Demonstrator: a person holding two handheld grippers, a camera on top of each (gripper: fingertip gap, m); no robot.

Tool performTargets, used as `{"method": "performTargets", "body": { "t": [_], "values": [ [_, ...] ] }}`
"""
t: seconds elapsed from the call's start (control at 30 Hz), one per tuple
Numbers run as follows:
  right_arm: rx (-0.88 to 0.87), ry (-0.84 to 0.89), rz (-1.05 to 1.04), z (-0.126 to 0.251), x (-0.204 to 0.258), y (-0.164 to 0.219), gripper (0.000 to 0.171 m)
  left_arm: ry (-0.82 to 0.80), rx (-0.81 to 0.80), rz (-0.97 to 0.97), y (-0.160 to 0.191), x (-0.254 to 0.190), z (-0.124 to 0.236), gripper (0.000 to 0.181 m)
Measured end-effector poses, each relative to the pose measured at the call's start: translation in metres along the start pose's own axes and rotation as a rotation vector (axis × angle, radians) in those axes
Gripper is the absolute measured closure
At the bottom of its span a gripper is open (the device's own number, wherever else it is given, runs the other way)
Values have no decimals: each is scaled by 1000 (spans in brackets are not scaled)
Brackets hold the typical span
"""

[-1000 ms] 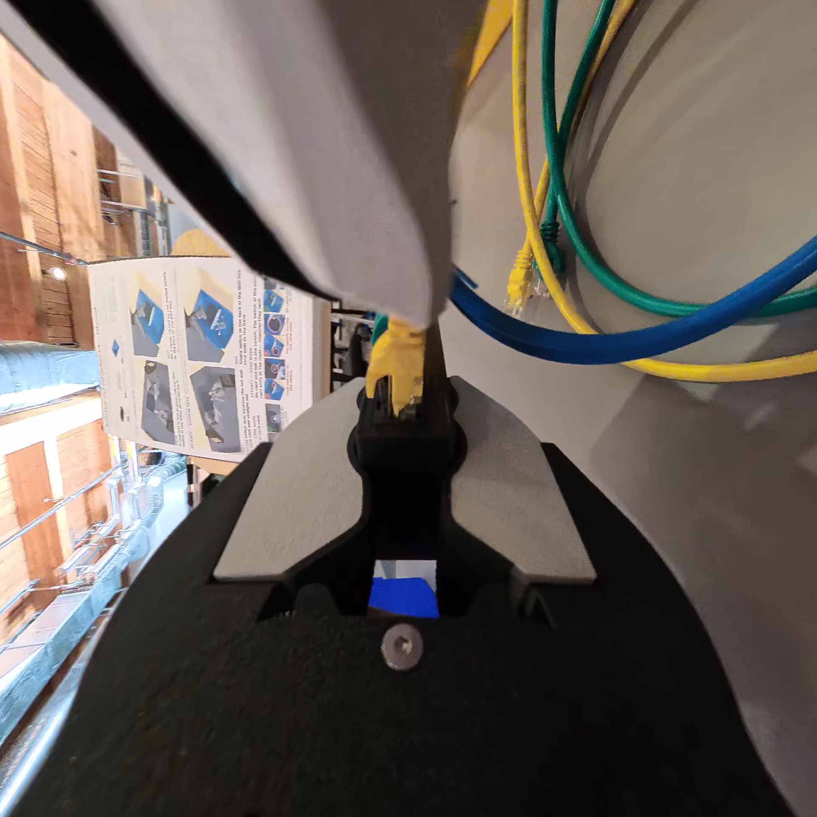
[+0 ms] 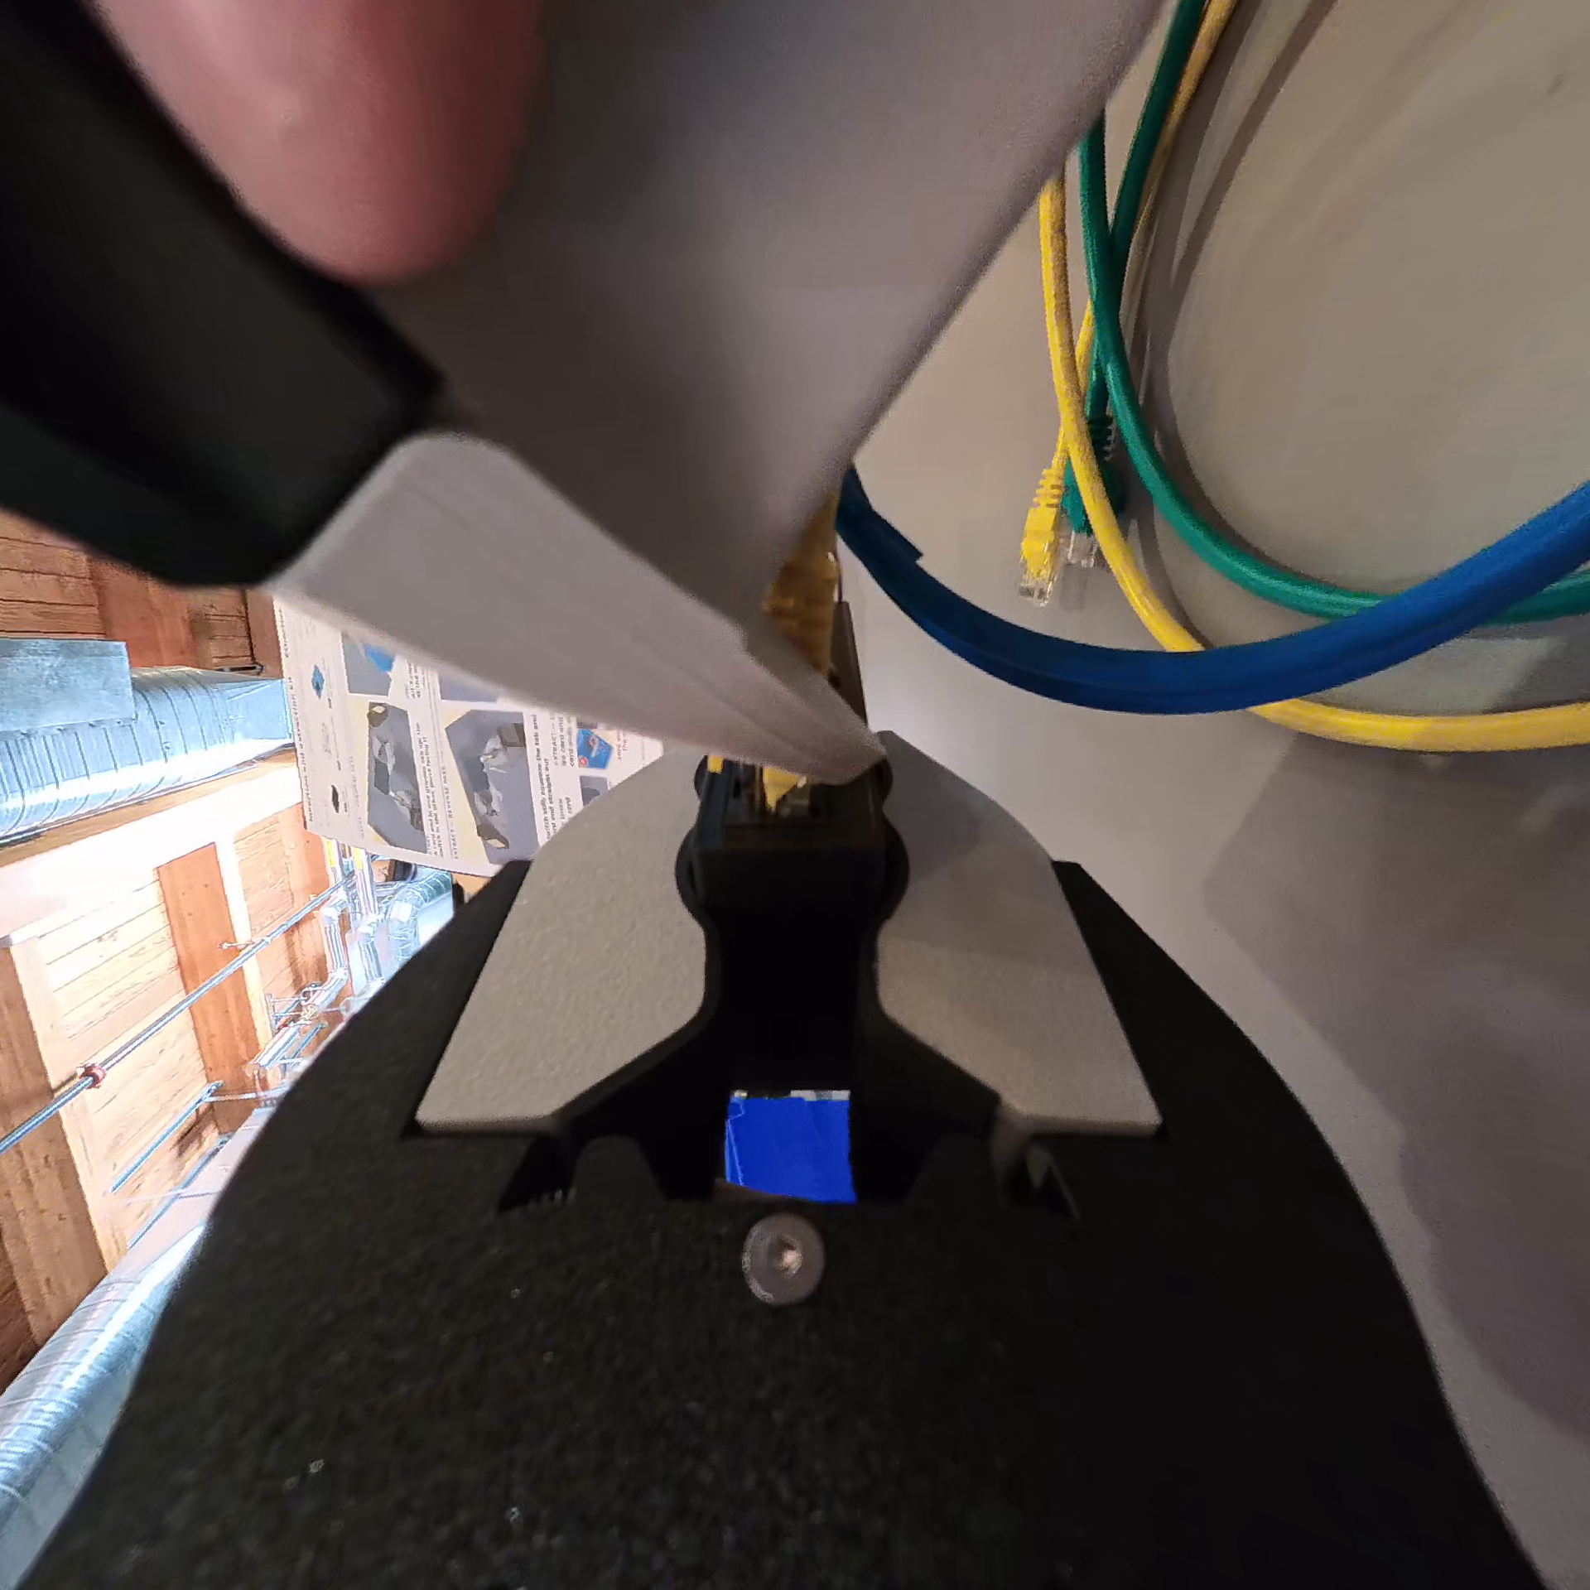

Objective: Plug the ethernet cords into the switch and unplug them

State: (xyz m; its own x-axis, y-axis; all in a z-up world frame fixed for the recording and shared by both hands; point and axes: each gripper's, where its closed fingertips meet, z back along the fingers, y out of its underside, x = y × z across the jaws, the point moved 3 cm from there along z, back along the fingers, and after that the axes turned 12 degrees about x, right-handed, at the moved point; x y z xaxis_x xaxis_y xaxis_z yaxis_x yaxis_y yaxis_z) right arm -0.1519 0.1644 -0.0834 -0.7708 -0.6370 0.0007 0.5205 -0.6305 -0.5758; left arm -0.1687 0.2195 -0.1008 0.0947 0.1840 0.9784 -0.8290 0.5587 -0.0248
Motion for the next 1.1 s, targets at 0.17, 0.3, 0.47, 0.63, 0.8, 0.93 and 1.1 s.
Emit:
{"method": "performTargets", "body": {
  "t": [0.17, 0.3, 0.47, 0.63, 0.8, 0.93, 1.1],
  "values": [
    [-30, -60, -39, 1, -1, 1, 158, -10, -19, -16, 0, 1, 0, 151],
    [34, 11, -37, 9, -14, 16, 158, -8, 118, -50, 37, 0, -21, 151],
    [-12, -22, -99, 38, -28, 38, 158, -22, 124, -23, 54, 12, -29, 152],
    [-46, -16, -94, 55, -31, 40, 158, -4, 127, -16, 51, 8, -30, 151],
    [-191, 7, -35, 121, -26, 16, 159, 5, 236, 84, 74, 19, -38, 151],
    [-133, 154, -23, 135, -40, 28, 159, 31, 160, 188, 73, 33, -33, 151],
    [-115, 308, -65, 120, -78, 43, 158, 31, 9, 274, 59, 52, -14, 152]
  ]
}}
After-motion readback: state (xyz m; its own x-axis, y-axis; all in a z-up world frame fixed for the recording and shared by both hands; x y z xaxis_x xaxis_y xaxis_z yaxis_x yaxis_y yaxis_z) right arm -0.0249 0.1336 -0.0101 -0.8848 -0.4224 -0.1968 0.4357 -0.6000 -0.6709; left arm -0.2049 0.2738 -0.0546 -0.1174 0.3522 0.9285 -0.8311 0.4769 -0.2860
